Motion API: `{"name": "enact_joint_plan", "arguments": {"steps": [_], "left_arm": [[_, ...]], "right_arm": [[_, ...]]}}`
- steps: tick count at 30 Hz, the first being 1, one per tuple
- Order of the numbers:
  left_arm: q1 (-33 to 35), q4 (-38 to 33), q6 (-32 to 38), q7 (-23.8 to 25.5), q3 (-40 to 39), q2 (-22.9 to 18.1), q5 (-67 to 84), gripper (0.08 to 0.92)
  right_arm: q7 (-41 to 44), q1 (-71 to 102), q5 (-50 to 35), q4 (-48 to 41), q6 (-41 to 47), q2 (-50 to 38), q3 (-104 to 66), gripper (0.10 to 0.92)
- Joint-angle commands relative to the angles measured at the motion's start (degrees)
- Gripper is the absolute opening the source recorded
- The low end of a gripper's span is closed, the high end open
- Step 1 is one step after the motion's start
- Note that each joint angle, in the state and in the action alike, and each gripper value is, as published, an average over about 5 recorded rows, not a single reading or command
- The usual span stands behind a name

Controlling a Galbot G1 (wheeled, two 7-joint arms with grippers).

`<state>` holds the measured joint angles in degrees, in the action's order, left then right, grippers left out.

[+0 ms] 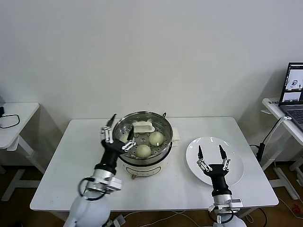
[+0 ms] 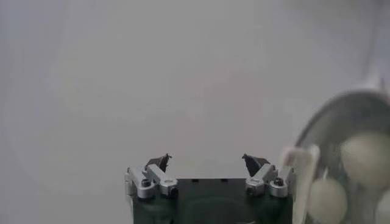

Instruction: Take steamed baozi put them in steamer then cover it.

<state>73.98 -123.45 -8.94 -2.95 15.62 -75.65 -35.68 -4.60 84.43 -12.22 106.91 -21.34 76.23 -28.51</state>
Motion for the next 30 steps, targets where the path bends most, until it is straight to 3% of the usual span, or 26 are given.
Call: {"name": "enact_joint_plan", "arguments": {"steps": [1,30], "left_arm": [[7.3,4.9,13.4,0.1,16.0,-4.9,29.2,0.823],[12.1,8.9,16.6,4.0,17.9,-6.3,31.8,0.823]], "right_arm": [[-1.3,1.0,0.0,3.0,3.3,0.3,0.0,0.823],[-2.6,3.1,1.5,5.7,5.3,1.1,-1.4,0.823]]}}
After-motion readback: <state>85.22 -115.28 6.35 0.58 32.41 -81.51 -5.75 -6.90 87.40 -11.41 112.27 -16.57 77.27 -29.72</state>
